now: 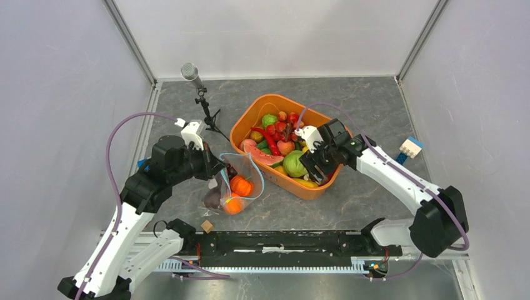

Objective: Place the food in the zip-top bag and seal the zipper

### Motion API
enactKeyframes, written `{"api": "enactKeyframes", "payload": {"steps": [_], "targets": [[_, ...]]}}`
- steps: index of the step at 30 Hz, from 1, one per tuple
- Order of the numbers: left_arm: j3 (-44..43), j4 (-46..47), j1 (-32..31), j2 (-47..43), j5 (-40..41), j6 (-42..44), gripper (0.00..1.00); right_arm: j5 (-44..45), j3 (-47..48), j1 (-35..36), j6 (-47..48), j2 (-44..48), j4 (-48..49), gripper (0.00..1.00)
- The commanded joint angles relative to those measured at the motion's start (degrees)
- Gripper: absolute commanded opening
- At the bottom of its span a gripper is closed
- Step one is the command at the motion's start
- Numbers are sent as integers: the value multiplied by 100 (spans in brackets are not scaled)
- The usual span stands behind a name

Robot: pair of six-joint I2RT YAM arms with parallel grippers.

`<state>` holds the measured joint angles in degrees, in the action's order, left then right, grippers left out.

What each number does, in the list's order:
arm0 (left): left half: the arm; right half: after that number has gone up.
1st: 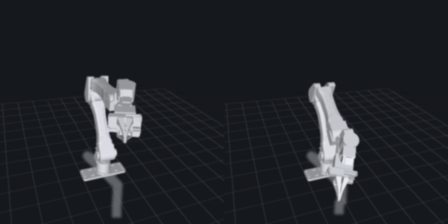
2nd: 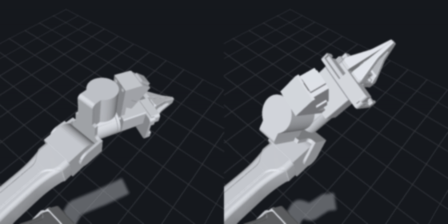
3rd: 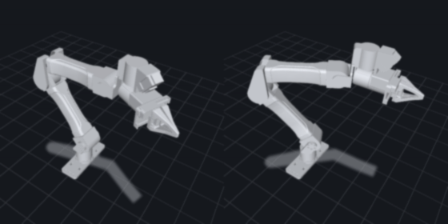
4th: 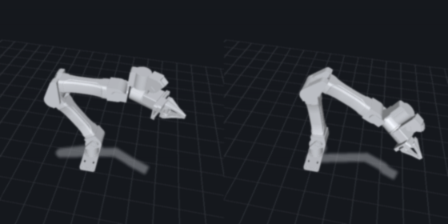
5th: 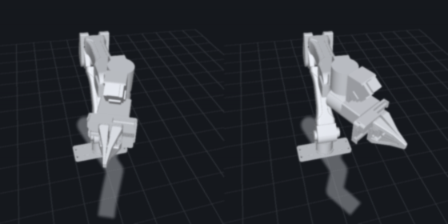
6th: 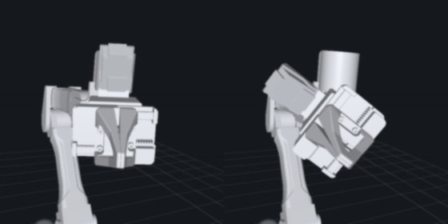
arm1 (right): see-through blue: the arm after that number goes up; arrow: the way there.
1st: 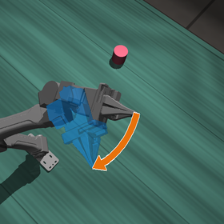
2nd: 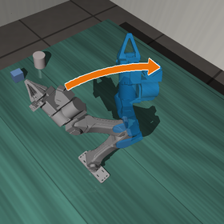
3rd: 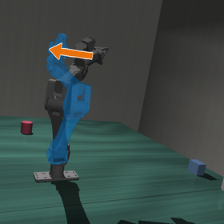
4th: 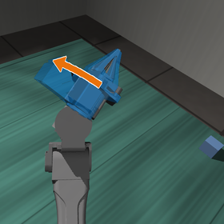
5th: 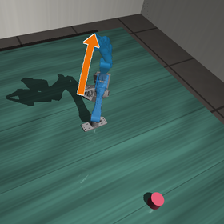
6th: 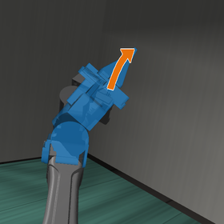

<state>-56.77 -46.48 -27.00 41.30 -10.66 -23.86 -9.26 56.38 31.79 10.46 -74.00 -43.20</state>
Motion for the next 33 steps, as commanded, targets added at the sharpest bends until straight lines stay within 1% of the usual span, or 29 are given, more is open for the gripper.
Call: {"api": "enactKeyframes", "payload": {"steps": [1,3,5,6,7,11,17,26,29,32,33], "targets": [[17,298,18,-45,-82,-18,2,-206,-58,53,230,-323,-75,73],[25,284,20,-61,-69,-5,2,54,-40,98,206,-437,-91,52],[34,262,20,-80,-36,6,2,103,-36,98,202,-414,-38,36],[43,262,19,-80,-34,-3,2,183,24,99,167,-371,-39,23],[44,250,20,-81,-38,-4,2,299,90,99,98,-307,-28,17],[25,253,20,-94,-53,-14,2,690,437,99,-82,118,-33,10],[8,258,18,-86,-68,-48,2,1203,704,95,-340,718,190,6],[-9,258,20,-65,-112,-75,2,939,534,99,-757,1218,1042,4],[-9,262,20,-53,-138,-84,2,133,413,104,-963,1446,1579,4],[-18,275,20,-26,-140,-106,2,-1040,69,217,-1558,1705,2686,4],[-29,284,20,-15,-155,-119,2,-1260,-73,323,-1812,1754,3118,4]]}}
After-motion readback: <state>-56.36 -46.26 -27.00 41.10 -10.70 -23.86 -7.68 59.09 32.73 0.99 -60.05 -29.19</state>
